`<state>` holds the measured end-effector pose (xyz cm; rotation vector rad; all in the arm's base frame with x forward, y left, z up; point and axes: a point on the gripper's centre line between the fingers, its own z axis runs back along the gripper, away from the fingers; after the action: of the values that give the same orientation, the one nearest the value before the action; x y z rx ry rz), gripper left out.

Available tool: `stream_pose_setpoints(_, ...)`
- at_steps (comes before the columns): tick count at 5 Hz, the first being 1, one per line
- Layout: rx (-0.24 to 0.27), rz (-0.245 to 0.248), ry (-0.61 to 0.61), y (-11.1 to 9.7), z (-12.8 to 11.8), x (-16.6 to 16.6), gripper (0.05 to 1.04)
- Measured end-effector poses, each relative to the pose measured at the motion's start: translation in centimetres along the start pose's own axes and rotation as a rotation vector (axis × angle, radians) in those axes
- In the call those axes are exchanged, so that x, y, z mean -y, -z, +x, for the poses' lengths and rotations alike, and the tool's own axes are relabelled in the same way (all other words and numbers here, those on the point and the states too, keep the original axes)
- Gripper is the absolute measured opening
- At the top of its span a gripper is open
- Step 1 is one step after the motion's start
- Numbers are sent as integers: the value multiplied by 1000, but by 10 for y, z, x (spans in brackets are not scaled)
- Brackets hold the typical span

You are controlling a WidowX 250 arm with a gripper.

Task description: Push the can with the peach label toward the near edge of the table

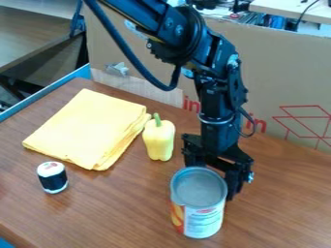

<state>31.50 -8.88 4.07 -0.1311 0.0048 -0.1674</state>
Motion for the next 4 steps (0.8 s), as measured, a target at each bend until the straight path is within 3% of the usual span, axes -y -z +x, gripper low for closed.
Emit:
stream_pose_setpoints(1,-3,-22,-1,-8,-21,18,1001)
stream_pose_setpoints(2,-45,-28,-18,0,-37,26,1001)
stream_pose_setpoints(4,-81,-24,-64,-4,-50,28,1001)
